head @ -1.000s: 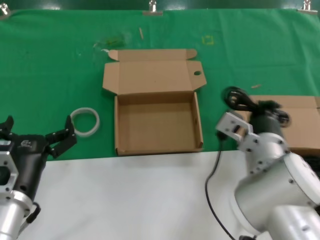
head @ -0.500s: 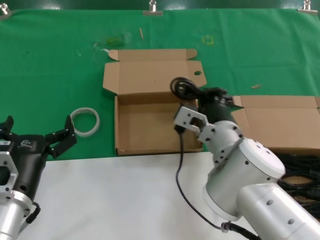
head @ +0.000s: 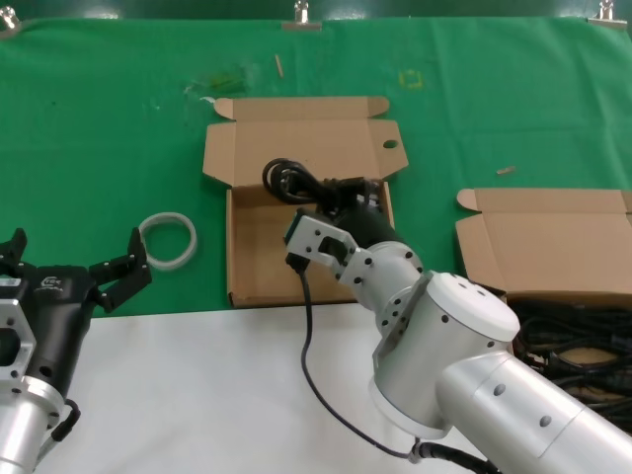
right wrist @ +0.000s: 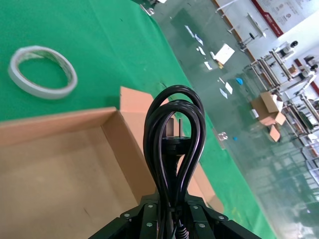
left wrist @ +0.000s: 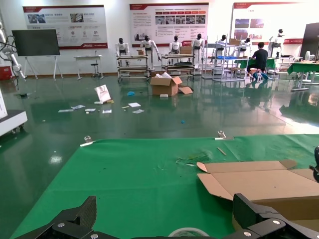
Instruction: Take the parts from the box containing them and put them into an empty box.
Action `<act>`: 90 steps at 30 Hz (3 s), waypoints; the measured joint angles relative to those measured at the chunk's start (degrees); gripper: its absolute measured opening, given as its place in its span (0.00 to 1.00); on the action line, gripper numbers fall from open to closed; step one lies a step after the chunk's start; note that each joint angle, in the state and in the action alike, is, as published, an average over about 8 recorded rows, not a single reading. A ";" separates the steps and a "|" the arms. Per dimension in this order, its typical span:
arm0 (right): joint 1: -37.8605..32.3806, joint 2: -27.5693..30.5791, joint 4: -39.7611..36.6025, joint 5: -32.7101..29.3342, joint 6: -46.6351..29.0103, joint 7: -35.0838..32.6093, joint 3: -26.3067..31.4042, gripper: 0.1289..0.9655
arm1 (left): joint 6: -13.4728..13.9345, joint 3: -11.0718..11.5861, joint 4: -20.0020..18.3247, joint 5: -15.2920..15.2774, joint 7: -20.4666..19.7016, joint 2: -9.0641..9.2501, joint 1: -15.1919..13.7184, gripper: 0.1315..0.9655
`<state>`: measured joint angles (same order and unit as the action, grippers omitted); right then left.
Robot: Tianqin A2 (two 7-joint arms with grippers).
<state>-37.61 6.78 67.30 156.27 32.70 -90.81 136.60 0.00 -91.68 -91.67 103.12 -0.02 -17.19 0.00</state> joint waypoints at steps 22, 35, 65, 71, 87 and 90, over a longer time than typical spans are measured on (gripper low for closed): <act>-2.42 0.04 -2.40 1.44 -1.42 10.99 5.96 0.09 | 0.00 0.00 0.00 0.00 0.00 0.00 0.00 1.00; -2.43 0.04 -2.41 1.44 -1.43 11.05 5.98 0.16 | 0.00 0.00 0.00 0.00 0.00 0.00 0.00 1.00; 4.98 0.04 2.55 -8.66 -7.20 25.78 -3.44 0.76 | 0.00 0.00 0.00 0.01 0.00 0.00 0.00 1.00; 8.18 0.04 4.69 -13.01 -9.70 32.15 -7.50 0.86 | 0.00 0.00 0.00 0.01 0.00 0.00 0.00 1.00; 16.75 0.04 10.42 -24.69 -16.38 49.20 -18.40 1.00 | 0.00 0.00 0.00 0.01 0.01 0.00 0.00 1.00; 18.35 0.04 11.49 -26.88 -17.64 52.39 -20.44 1.00 | 0.00 0.00 0.00 0.01 0.01 0.00 0.00 1.00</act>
<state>-19.26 6.83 78.79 129.39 15.07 -38.43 116.17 0.00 -91.68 -91.67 103.12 -0.01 -17.19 0.00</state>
